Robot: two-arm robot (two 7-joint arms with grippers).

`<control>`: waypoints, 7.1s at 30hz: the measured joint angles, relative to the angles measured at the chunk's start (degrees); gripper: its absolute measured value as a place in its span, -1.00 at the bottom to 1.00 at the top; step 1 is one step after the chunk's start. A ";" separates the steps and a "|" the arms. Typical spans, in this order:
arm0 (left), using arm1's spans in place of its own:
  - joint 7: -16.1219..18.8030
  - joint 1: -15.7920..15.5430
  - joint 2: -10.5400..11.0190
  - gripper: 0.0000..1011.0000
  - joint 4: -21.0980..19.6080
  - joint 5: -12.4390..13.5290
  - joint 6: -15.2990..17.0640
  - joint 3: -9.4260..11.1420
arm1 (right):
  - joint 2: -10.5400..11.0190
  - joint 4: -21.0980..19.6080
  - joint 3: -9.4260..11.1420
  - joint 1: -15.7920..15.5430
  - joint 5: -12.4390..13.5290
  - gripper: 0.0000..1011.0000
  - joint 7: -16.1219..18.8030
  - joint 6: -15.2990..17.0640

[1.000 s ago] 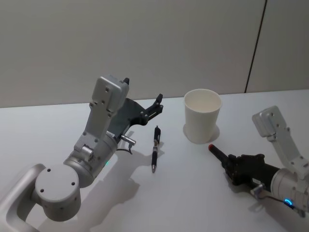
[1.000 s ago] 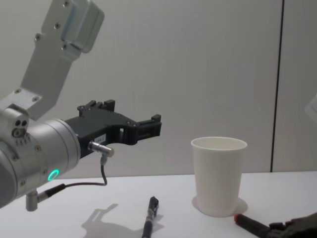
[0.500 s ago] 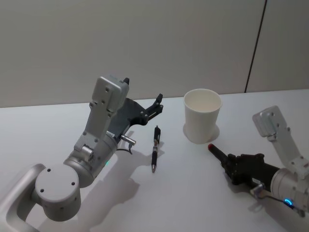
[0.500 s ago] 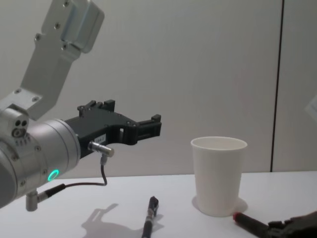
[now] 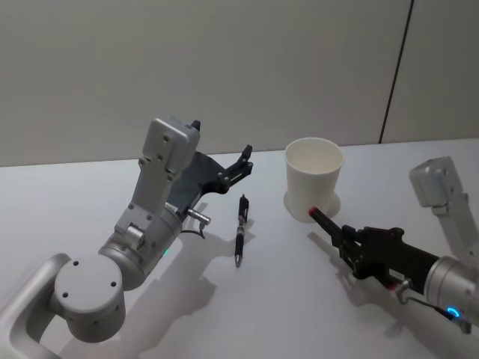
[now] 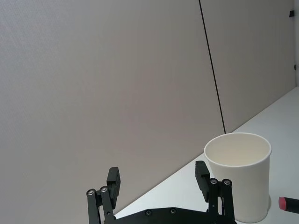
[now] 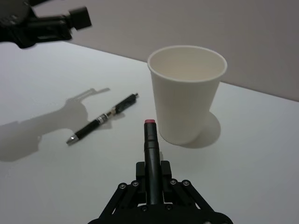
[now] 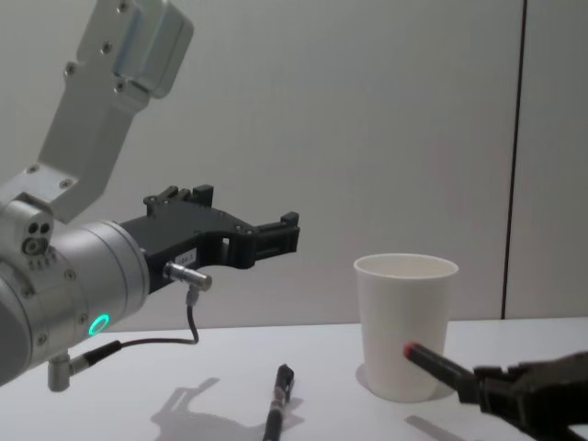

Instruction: Place the pen into the pen holder.

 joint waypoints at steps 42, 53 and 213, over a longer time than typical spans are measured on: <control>0.00 0.00 0.00 0.98 0.00 0.00 0.00 0.00 | -2.93 5.30 2.59 5.41 9.98 -0.65 0.88 -25.79; 0.00 0.00 0.00 0.98 0.00 0.00 0.00 0.00 | -6.82 13.42 1.43 11.37 6.30 -0.65 0.11 -30.47; 0.00 0.00 0.00 0.98 0.00 0.00 0.00 0.00 | -7.45 12.86 0.55 7.34 3.56 0.98 -10.25 -32.46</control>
